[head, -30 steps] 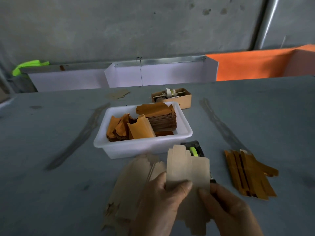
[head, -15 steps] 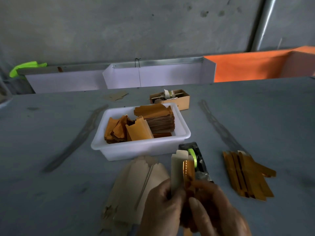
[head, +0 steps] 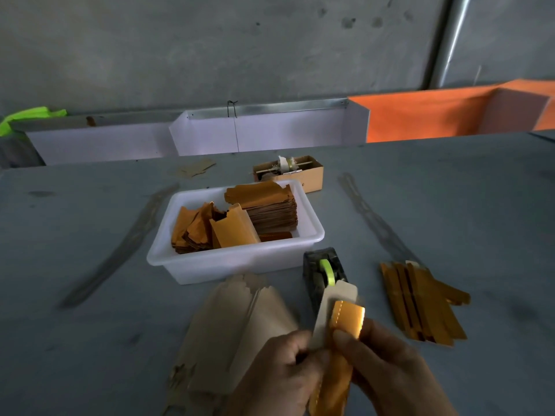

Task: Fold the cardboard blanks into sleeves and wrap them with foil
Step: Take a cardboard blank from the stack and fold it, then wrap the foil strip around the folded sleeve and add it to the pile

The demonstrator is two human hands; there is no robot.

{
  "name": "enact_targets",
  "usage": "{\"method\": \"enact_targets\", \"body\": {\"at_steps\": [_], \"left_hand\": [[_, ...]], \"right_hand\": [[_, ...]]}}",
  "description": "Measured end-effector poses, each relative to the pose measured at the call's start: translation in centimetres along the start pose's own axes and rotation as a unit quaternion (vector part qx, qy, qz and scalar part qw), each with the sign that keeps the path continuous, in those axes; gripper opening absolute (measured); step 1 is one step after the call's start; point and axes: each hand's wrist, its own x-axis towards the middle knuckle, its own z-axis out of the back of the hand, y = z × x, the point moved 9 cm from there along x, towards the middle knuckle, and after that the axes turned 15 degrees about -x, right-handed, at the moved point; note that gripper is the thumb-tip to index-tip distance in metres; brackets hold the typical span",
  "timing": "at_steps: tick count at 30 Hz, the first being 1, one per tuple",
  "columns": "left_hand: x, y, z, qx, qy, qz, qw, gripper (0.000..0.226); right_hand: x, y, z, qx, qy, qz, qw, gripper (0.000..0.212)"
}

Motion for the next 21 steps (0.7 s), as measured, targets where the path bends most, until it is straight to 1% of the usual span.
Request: {"method": "enact_targets", "body": {"at_steps": [1,2,3,6,9,11,12,13,14,15,17,18,20,21], "left_hand": [[0.0,0.5,-0.4,-0.006,-0.002,0.019,1.000,0.009],[0.0,1.0,-0.4,0.001,-0.020,0.030,0.999,0.010],[0.1,1.2,0.0,0.006,-0.055,0.022,0.998,0.011],[0.0,0.7,1.3,0.047,-0.147,-0.041,0.987,0.012],[-0.9,-0.5,1.7,0.092,-0.218,-0.124,0.964,0.012],[-1.7,-1.8,1.2,0.135,-0.252,-0.194,0.938,0.012],[-2.1,-2.6,0.7,0.173,-0.250,-0.228,0.925,0.012],[-2.1,-3.1,-0.3,0.240,-0.226,-0.255,0.909,0.010],[-2.0,-3.6,-1.6,0.313,-0.197,-0.264,0.891,0.013],[-2.3,-4.0,-2.7,0.395,-0.192,-0.284,0.852,0.021],[-2.8,-4.3,-3.3,0.503,-0.232,-0.311,0.772,0.034],[-2.9,-4.1,-3.7,0.534,-0.235,-0.299,0.755,0.045],[-2.3,-3.6,-4.4,0.563,-0.201,-0.231,0.767,0.061],[-2.2,-3.3,-5.0,0.585,-0.210,-0.228,0.750,0.060]], "right_hand": [[0.0,0.1,-0.4,0.011,0.011,-0.002,1.000,0.010],[0.2,-0.1,-0.3,0.008,-0.002,-0.004,1.000,0.007],[0.4,-0.4,-0.2,0.010,-0.013,-0.007,1.000,0.009],[0.4,-0.5,0.3,0.022,-0.042,-0.015,0.999,0.011],[0.4,-0.4,0.0,0.044,-0.042,-0.011,0.998,0.016],[0.4,-0.3,-0.1,0.065,-0.049,-0.007,0.997,0.019],[0.3,-0.2,-0.1,0.066,-0.057,-0.007,0.996,0.020],[0.3,-0.2,-0.1,0.064,-0.065,-0.006,0.996,0.021],[0.2,-0.1,0.0,0.065,-0.072,-0.004,0.995,0.021],[0.1,-0.1,-0.1,0.064,-0.074,0.000,0.995,0.020],[0.0,0.2,-0.3,0.062,-0.068,0.006,0.996,0.017],[-0.1,0.2,-0.3,0.064,-0.068,0.006,0.996,0.015],[0.0,-0.2,-0.2,0.055,-0.077,0.000,0.996,0.012],[0.0,-0.7,-0.2,0.048,-0.080,-0.008,0.996,0.014]]}}
